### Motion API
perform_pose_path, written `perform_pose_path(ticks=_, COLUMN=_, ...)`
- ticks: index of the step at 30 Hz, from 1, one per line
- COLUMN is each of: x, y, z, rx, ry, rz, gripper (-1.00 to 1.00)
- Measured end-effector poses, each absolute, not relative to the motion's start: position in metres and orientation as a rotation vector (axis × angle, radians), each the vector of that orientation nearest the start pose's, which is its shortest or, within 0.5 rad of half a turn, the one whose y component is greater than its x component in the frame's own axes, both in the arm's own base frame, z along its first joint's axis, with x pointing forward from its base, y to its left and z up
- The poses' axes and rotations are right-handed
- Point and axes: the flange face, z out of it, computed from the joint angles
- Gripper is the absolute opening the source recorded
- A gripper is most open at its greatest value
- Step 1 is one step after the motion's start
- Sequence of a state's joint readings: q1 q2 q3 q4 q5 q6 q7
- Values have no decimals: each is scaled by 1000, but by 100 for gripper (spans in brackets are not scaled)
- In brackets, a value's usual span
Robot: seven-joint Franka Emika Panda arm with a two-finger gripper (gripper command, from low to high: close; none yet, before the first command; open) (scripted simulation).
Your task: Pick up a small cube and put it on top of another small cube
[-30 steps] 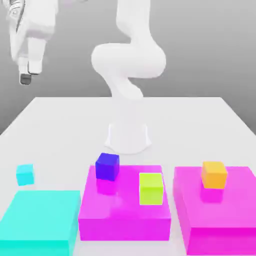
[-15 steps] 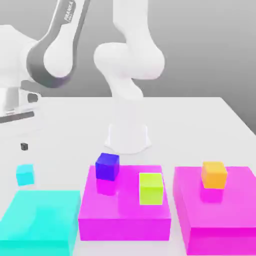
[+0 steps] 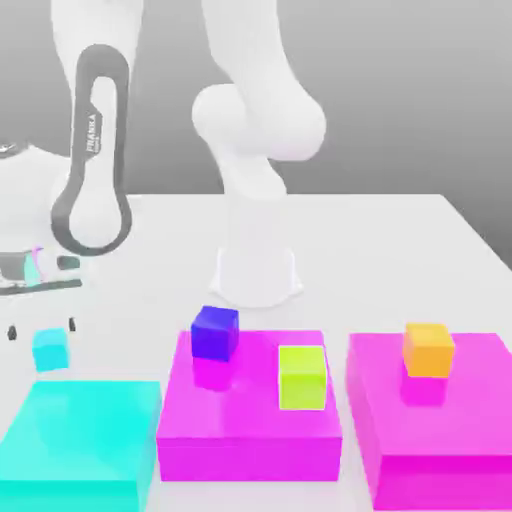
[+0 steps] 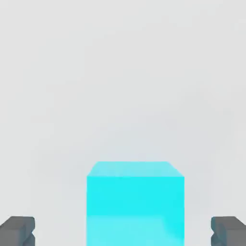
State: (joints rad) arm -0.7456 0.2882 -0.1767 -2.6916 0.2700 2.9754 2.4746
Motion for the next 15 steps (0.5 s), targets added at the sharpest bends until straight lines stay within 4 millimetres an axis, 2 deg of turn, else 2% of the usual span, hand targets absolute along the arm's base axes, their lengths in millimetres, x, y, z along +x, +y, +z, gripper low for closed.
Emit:
perform_pose_path(ticks=1, x=220, y=-332, z=135, rx=801, ry=3037, rz=-9, gripper=0)
perform_pose_path(ticks=2, x=220, y=-331, z=129, rx=803, ry=3037, rz=-5, gripper=-100)
perform_pose_path(ticks=9, x=220, y=-331, z=128, rx=803, ry=3036, rz=-7, gripper=-100)
perform_pose_path(ticks=15, x=221, y=-334, z=165, rx=797, ry=3035, rz=-20, gripper=-100)
